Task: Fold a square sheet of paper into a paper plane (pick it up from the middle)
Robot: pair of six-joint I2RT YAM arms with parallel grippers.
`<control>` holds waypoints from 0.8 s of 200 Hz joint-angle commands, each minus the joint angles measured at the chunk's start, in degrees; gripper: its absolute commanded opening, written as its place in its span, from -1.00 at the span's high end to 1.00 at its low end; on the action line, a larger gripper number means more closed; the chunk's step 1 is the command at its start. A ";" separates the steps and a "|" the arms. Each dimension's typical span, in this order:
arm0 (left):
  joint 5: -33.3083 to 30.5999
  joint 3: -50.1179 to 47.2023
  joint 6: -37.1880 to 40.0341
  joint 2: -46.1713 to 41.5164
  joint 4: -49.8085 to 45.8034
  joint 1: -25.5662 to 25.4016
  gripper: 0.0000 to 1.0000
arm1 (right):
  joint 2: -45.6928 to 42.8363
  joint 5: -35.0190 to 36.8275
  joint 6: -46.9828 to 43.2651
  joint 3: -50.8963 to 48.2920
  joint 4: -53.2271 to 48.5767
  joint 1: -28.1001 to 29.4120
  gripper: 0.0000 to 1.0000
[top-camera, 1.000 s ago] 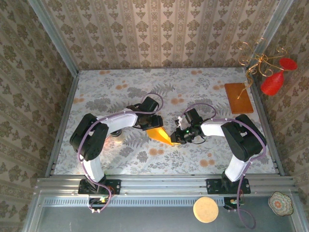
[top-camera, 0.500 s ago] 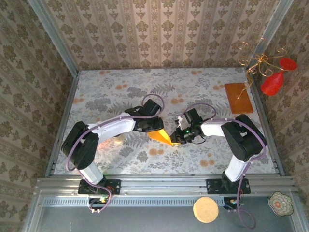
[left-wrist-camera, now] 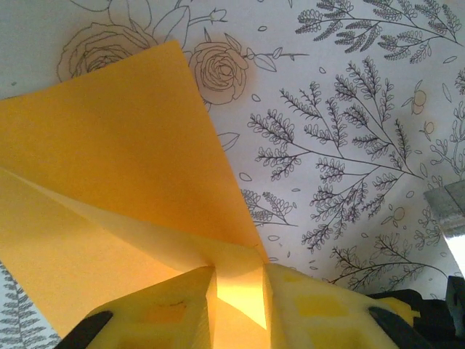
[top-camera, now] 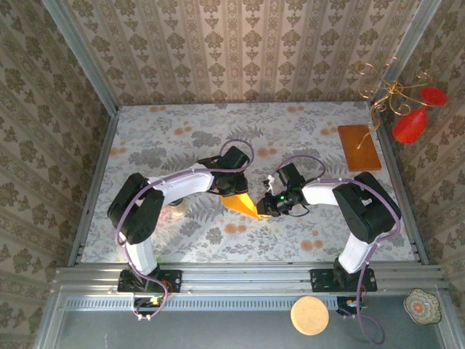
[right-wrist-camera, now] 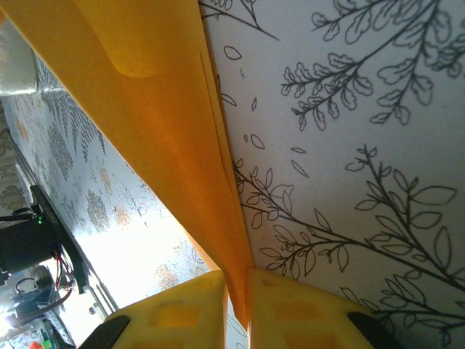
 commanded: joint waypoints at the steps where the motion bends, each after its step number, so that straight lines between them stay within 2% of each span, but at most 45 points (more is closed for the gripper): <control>1: -0.52 1.48 -0.11 1.75 -3.46 -0.08 0.51 | 2.38 7.20 -1.53 -0.58 -4.53 0.04 0.64; 160: -0.60 1.40 -0.08 6.54 -6.32 1.84 0.55 | 2.09 8.00 -1.55 -0.14 -5.45 0.03 0.63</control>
